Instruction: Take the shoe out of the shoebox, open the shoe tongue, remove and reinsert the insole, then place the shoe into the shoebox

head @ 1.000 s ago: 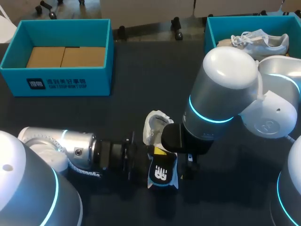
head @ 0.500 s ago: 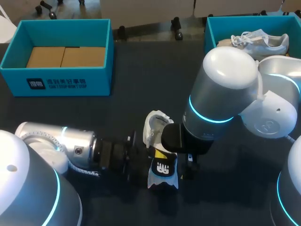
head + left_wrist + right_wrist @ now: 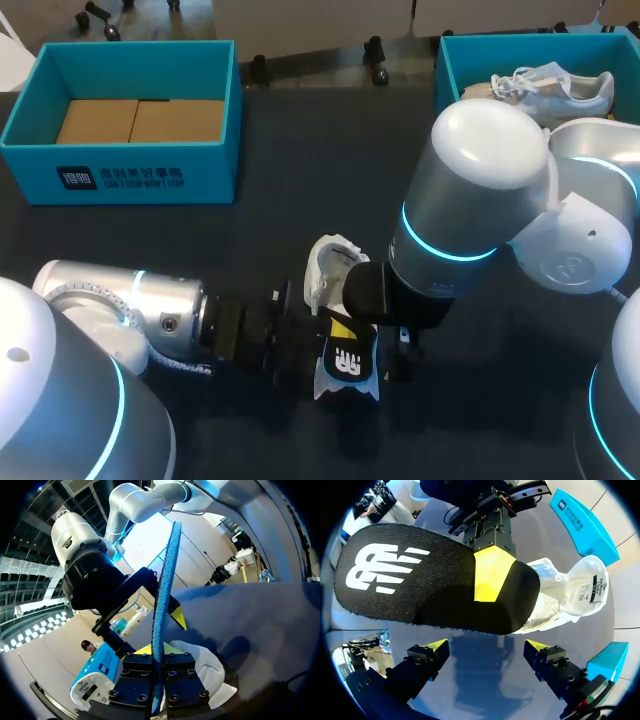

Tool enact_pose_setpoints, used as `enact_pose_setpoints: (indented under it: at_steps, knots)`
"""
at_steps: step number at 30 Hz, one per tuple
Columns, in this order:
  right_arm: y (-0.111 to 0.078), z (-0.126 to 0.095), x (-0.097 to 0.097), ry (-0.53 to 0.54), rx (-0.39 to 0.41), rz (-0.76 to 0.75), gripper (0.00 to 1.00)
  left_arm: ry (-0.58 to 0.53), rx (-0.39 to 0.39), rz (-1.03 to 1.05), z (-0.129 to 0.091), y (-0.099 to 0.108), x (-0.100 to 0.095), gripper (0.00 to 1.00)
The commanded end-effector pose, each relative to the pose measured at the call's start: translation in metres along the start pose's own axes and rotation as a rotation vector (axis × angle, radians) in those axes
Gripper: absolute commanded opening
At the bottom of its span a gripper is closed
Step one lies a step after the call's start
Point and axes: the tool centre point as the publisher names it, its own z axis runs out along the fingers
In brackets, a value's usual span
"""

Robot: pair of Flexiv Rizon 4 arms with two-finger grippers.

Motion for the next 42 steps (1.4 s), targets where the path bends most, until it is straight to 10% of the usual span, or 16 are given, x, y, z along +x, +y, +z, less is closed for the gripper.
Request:
enact_pose_setpoints:
  at_steps: [1, 36, 42]
  knots:
    - [0.001, 0.002, 0.0, 0.0, 0.0, 0.001, 1.0, 0.0, 0.009, 0.005, 0.0, 0.008, 0.0, 0.0]
    - [0.001, 0.002, 0.0, 0.0, 0.0, 0.001, 1.0, -0.076, -0.053, 0.078, -0.006, 0.03, -0.003, 0.0]
    - [0.001, 0.002, 0.0, 0.0, 0.0, 0.001, 1.0, -0.081, -0.058, 0.006, -0.008, 0.017, -0.004, 0.22]
